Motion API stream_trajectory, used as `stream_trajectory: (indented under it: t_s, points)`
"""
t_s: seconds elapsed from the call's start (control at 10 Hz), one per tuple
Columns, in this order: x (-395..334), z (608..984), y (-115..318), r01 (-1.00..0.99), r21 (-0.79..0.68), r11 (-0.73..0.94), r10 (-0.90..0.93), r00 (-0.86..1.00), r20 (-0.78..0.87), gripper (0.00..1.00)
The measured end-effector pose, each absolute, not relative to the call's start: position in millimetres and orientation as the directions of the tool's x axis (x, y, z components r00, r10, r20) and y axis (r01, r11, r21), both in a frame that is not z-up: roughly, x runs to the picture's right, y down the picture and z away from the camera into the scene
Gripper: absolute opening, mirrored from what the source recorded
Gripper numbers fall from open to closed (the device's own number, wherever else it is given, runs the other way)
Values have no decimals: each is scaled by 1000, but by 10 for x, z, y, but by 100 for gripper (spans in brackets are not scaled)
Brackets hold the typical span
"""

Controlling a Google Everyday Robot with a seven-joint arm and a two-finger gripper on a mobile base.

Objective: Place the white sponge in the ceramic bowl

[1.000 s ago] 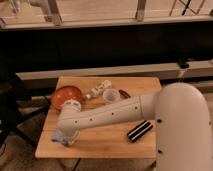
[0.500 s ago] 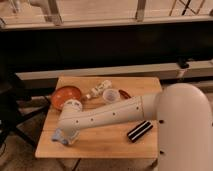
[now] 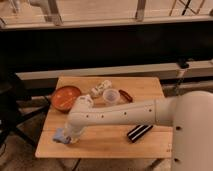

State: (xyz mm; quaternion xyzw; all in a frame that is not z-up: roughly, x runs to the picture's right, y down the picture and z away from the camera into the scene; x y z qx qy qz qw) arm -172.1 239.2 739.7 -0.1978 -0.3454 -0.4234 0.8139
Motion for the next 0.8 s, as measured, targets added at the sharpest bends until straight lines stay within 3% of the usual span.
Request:
stream_trajectory:
  t_s: [0.8]
  points:
    - [-1760, 7272, 2137, 796, 20, 605, -549, 399, 734, 0]
